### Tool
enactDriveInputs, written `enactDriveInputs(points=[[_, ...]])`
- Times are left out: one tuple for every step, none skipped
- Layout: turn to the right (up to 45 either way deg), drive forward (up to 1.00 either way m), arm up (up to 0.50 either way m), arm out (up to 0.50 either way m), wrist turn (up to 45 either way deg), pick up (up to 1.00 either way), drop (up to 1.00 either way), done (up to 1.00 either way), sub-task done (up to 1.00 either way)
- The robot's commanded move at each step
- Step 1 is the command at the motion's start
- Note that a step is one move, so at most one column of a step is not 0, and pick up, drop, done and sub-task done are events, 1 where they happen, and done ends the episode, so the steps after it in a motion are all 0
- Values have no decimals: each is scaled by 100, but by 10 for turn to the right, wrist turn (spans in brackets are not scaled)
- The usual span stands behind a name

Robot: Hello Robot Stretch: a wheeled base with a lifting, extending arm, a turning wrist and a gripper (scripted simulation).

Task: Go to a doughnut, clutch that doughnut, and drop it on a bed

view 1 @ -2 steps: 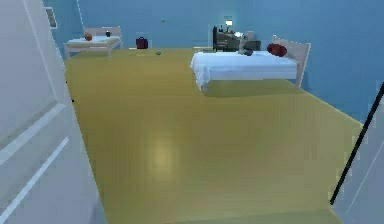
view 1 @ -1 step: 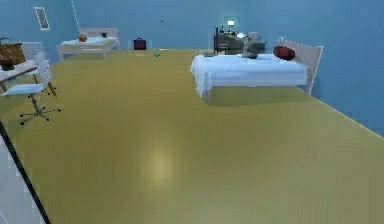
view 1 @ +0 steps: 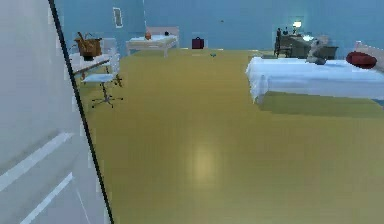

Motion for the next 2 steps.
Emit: enactDriveInputs(points=[[0,100,0,0,0,0,0,0,0],[0,100,0,0,0,0,0,0,0]])
